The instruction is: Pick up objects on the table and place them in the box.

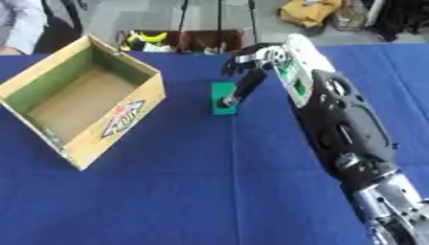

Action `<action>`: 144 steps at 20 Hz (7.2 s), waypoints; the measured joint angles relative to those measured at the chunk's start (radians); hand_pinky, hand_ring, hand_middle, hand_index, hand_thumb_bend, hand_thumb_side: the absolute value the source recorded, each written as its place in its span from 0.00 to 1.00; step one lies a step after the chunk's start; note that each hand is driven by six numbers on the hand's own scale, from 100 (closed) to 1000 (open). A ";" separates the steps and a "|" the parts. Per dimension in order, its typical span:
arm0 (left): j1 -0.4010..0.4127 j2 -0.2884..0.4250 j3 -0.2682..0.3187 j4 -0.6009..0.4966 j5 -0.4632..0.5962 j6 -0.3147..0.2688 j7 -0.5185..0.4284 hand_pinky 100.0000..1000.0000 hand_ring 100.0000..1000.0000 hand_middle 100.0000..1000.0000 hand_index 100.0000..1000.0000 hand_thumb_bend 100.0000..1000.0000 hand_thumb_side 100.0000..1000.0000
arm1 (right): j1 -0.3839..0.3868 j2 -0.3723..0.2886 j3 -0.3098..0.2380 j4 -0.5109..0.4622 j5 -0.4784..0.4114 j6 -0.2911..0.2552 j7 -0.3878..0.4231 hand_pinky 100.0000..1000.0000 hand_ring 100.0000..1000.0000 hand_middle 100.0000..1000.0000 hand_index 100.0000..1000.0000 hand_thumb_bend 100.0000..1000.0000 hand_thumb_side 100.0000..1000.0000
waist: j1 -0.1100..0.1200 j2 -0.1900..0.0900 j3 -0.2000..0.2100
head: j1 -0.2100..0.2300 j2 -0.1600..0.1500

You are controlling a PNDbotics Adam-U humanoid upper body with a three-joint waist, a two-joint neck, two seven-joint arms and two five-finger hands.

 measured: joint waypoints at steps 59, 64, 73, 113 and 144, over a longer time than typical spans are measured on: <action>-0.005 -0.001 -0.008 0.001 0.011 -0.002 -0.015 0.16 0.59 0.64 0.83 0.12 0.92 | -0.081 0.191 -0.006 -0.233 -0.019 0.262 -0.331 0.74 0.83 0.58 0.69 0.00 0.22 | -0.010 0.002 0.044 | -0.058 -0.009; -0.009 0.000 -0.014 0.001 0.016 -0.003 -0.022 0.16 0.59 0.64 0.83 0.12 0.92 | -0.094 0.273 0.001 -0.246 0.031 0.303 -0.390 0.72 0.81 0.58 0.68 0.00 0.22 | -0.021 0.002 0.075 | -0.083 -0.014; -0.023 0.000 -0.020 0.001 0.021 -0.004 -0.030 0.16 0.59 0.64 0.83 0.12 0.92 | -0.094 0.381 -0.007 -0.181 0.131 0.347 -0.502 0.73 0.80 0.57 0.68 0.00 0.23 | -0.040 0.014 0.110 | -0.110 -0.027; -0.049 -0.001 -0.037 0.000 0.028 -0.009 -0.049 0.16 0.59 0.64 0.83 0.12 0.91 | -0.043 0.532 -0.080 0.056 0.332 0.378 -0.713 0.76 0.88 0.71 0.78 0.00 0.40 | -0.059 0.057 0.193 | -0.200 -0.066; -0.042 -0.001 -0.036 0.000 0.031 -0.007 -0.051 0.16 0.59 0.64 0.83 0.13 0.90 | -0.075 0.459 -0.067 -0.068 0.231 0.297 -0.723 0.85 0.98 0.84 0.92 0.33 0.78 | -0.048 0.045 0.165 | -0.189 -0.069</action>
